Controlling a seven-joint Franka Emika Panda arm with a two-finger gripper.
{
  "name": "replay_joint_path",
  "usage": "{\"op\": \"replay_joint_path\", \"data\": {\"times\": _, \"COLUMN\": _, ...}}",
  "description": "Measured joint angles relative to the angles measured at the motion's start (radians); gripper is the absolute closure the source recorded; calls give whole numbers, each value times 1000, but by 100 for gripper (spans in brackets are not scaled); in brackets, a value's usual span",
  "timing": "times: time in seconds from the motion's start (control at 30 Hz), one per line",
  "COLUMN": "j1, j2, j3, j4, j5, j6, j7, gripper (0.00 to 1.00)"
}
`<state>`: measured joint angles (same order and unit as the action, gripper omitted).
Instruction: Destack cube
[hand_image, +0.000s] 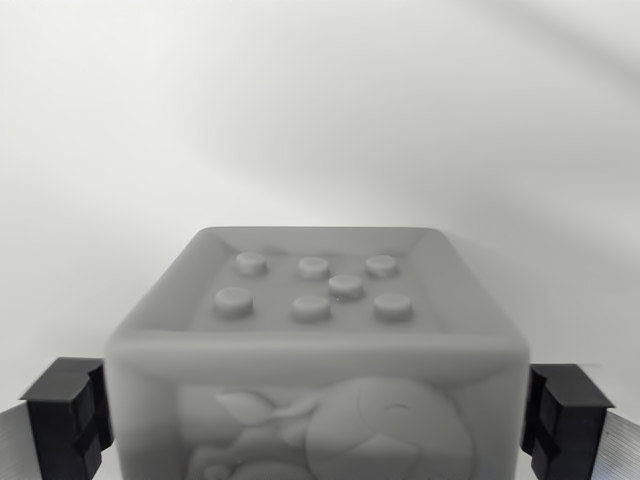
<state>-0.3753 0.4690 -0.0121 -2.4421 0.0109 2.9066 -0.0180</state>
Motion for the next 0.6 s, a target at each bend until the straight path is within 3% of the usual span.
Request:
{"op": "replay_joint_path", "data": {"times": 0.37, "j1": 0, "j2": -2, "j3": 0, "j4": 0, "j5": 0, "j6": -2, "j7": 0, "gripper": 0}}
{"op": "replay_joint_path", "data": {"times": 0.6, "j1": 0, "j2": -34, "j3": 0, "j4": -9, "j5": 0, "j6": -21, "j7": 0, "gripper": 0}}
